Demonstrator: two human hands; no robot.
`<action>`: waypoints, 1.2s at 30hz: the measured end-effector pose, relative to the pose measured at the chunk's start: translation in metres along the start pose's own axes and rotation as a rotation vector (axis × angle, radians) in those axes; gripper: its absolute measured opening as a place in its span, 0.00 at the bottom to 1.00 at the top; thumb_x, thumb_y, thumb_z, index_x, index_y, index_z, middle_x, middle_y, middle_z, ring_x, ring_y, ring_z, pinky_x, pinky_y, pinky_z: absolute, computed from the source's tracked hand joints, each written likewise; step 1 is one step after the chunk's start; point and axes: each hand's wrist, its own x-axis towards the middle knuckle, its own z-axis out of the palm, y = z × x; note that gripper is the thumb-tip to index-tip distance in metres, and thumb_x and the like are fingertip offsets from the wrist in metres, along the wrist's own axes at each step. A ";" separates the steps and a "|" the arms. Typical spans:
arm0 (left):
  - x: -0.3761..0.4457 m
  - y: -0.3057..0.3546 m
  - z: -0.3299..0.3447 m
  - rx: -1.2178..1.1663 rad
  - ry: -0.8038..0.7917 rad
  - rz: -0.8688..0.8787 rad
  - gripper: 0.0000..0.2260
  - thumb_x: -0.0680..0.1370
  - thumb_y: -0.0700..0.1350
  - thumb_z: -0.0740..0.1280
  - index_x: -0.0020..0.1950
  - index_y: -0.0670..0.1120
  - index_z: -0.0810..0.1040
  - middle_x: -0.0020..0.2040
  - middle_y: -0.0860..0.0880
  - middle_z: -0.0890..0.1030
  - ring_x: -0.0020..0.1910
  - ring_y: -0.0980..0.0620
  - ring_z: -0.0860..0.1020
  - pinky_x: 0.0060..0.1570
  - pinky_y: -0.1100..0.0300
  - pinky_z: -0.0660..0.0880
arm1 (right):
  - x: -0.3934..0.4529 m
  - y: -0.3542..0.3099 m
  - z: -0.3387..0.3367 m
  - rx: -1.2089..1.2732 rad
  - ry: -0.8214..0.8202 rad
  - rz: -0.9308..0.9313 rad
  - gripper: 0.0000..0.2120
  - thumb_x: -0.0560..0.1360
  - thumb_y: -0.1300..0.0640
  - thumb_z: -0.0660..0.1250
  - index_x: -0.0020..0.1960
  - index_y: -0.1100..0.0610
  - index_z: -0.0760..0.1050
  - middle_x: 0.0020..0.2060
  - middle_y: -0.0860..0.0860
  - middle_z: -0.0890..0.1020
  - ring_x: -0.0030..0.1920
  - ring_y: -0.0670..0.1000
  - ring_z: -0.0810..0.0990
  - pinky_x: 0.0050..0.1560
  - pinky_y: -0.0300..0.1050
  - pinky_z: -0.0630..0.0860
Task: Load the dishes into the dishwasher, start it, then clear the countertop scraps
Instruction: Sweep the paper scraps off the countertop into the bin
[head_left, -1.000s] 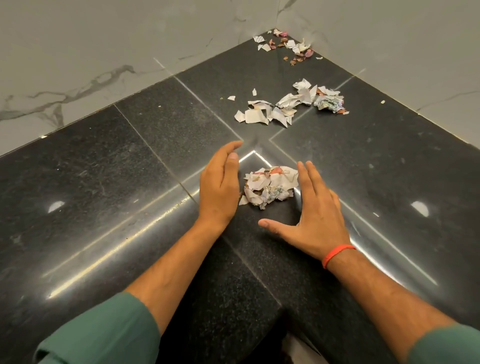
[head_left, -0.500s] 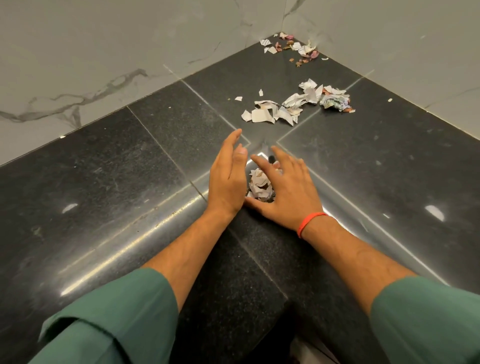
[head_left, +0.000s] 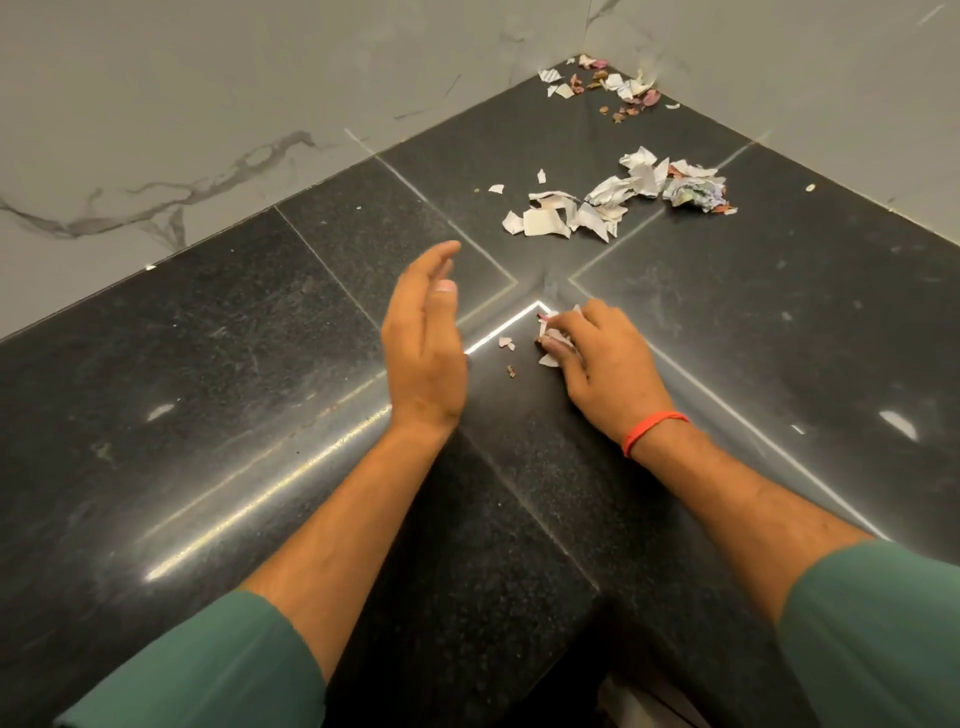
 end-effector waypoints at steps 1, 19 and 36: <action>0.001 -0.002 -0.012 0.055 0.029 -0.003 0.16 0.83 0.41 0.59 0.70 0.46 0.77 0.68 0.52 0.78 0.69 0.58 0.75 0.71 0.54 0.71 | 0.001 0.000 0.000 0.010 -0.001 0.023 0.09 0.81 0.55 0.65 0.55 0.59 0.80 0.45 0.56 0.76 0.47 0.58 0.75 0.46 0.43 0.66; -0.022 -0.013 0.067 1.023 -0.792 0.336 0.53 0.73 0.80 0.52 0.84 0.47 0.41 0.85 0.44 0.47 0.84 0.47 0.43 0.82 0.48 0.44 | -0.008 0.017 -0.057 1.614 0.317 0.784 0.08 0.83 0.60 0.61 0.54 0.58 0.79 0.38 0.48 0.80 0.33 0.41 0.76 0.34 0.34 0.75; -0.045 -0.008 0.086 0.961 -1.006 0.623 0.36 0.80 0.68 0.47 0.84 0.51 0.53 0.84 0.47 0.53 0.83 0.46 0.49 0.81 0.46 0.51 | -0.108 0.021 -0.092 1.799 0.491 0.844 0.06 0.78 0.56 0.65 0.55 0.54 0.77 0.35 0.48 0.74 0.33 0.43 0.70 0.35 0.35 0.69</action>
